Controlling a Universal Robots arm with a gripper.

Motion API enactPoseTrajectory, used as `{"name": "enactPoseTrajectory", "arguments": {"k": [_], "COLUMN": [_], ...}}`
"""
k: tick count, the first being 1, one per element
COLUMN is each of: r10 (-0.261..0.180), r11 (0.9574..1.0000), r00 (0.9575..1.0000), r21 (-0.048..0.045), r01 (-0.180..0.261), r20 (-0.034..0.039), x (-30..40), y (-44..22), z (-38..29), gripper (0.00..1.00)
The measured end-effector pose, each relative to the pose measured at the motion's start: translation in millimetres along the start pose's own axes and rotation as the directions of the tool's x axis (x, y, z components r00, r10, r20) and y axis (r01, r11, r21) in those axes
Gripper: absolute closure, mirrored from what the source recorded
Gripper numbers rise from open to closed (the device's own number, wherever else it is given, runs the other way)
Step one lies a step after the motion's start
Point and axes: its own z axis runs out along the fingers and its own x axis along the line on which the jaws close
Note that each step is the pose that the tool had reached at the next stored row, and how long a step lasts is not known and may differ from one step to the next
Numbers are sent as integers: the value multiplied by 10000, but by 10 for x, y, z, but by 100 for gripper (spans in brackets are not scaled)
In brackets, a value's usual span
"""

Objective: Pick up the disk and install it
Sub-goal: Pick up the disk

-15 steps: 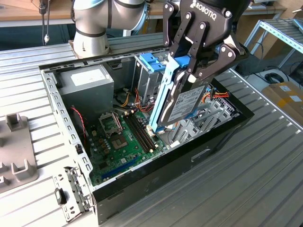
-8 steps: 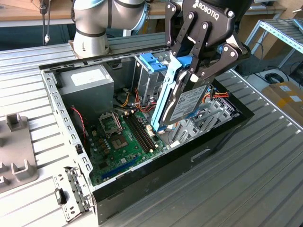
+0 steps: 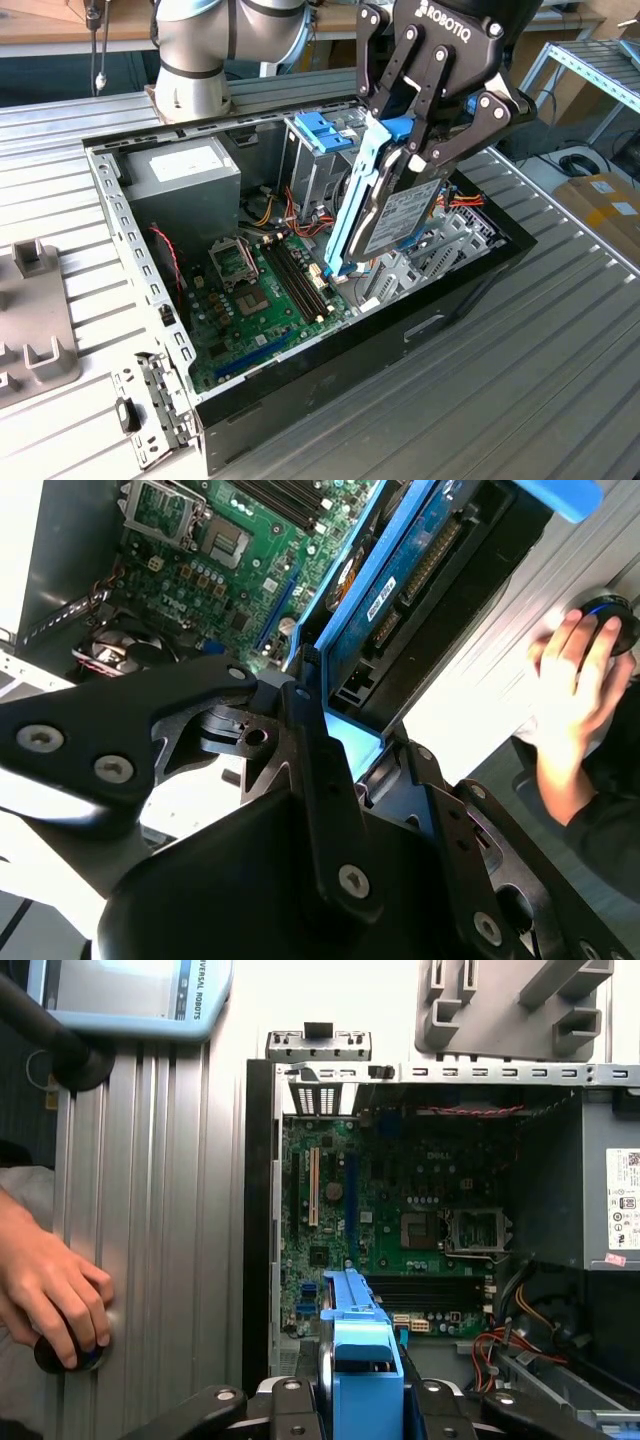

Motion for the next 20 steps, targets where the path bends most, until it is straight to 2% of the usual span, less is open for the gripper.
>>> {"name": "enactPoseTrajectory", "arguments": {"k": [11,13,17,18,20], "r10": [0,-4,-15,-16,-16], "r11": [10000,10000,10000,10000,10000], "r00": [10000,10000,9994,9993,9993], "r21": [-1,1,6,6,3], "r01": [0,4,15,16,16], "r20": [13,92,347,375,380], "x": [6,17,52,59,70], "y": [-96,-106,-127,-134,-166], "z": [-2,-2,-3,-3,-3], "gripper": [63,63,63,63,63]}}
